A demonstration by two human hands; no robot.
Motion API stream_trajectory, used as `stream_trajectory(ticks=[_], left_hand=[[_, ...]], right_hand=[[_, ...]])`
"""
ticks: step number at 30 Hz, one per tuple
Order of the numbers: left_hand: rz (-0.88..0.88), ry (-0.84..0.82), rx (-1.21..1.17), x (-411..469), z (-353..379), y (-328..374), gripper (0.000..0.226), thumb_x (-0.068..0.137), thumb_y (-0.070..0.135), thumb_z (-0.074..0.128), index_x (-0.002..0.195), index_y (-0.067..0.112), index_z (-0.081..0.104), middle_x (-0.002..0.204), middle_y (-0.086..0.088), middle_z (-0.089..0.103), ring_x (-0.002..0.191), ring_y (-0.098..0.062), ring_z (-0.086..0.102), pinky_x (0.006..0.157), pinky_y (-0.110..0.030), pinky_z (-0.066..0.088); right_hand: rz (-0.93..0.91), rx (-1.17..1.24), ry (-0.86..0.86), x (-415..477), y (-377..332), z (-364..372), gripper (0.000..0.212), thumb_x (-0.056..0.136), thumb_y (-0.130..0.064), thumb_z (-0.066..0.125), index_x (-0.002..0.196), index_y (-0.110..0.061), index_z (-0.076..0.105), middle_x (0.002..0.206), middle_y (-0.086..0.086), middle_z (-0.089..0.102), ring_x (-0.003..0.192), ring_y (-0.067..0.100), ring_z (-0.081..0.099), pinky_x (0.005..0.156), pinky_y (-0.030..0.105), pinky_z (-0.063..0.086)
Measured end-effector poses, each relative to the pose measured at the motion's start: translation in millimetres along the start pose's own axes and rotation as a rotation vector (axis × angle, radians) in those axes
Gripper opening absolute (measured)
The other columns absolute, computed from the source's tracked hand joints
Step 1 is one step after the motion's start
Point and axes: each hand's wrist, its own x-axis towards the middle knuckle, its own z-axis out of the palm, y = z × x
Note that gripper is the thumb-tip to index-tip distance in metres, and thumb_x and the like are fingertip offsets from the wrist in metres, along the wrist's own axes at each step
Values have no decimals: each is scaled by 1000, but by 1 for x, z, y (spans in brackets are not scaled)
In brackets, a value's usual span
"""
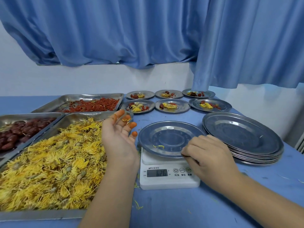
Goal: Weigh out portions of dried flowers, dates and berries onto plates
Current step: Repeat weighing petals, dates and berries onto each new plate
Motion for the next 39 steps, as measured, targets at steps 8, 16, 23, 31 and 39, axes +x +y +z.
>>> stream_trajectory(ticks=[8, 16, 23, 31, 39], left_hand=[[-40, -17, 1, 0, -1, 1, 27, 94, 31, 42, 99, 18, 65, 90, 0, 63, 67, -14, 57, 61, -28, 38], [-58, 1, 74, 1, -2, 2, 25, 93, 31, 43, 94, 19, 65, 83, 3, 62, 66, -13, 55, 58, -26, 38], [-98, 13, 165, 2, -1, -1, 23, 93, 32, 45, 92, 20, 65, 71, 6, 60, 57, -10, 53, 58, -25, 38], [-77, -19, 197, 3, -2, -3, 23, 91, 31, 47, 86, 21, 67, 64, 8, 60, 54, -9, 53, 58, -26, 38], [-90, -51, 237, -1, 3, -8, 21, 92, 30, 47, 89, 21, 65, 65, 9, 60, 56, -9, 52, 57, -25, 39]], right_hand=[[117, 64, -211, 1, -7, -11, 14, 73, -21, 79, 82, -17, 70, 79, -5, 66, 66, 21, 63, 59, 34, 49], [219, 335, -467, -5, 7, -44, 27, 85, -55, 50, 89, -32, 64, 71, -15, 55, 66, 5, 53, 61, 26, 47], [258, 276, -818, -16, 11, -41, 44, 78, -71, 45, 115, -48, 43, 72, -17, 57, 71, -2, 53, 56, 17, 41], [259, 204, -818, -19, 5, -39, 49, 76, -75, 36, 117, -47, 39, 67, -16, 55, 61, 1, 49, 51, 18, 32], [178, -27, -796, -15, -11, -40, 46, 79, -72, 30, 112, -41, 39, 63, -12, 44, 58, 7, 40, 47, 19, 23]])
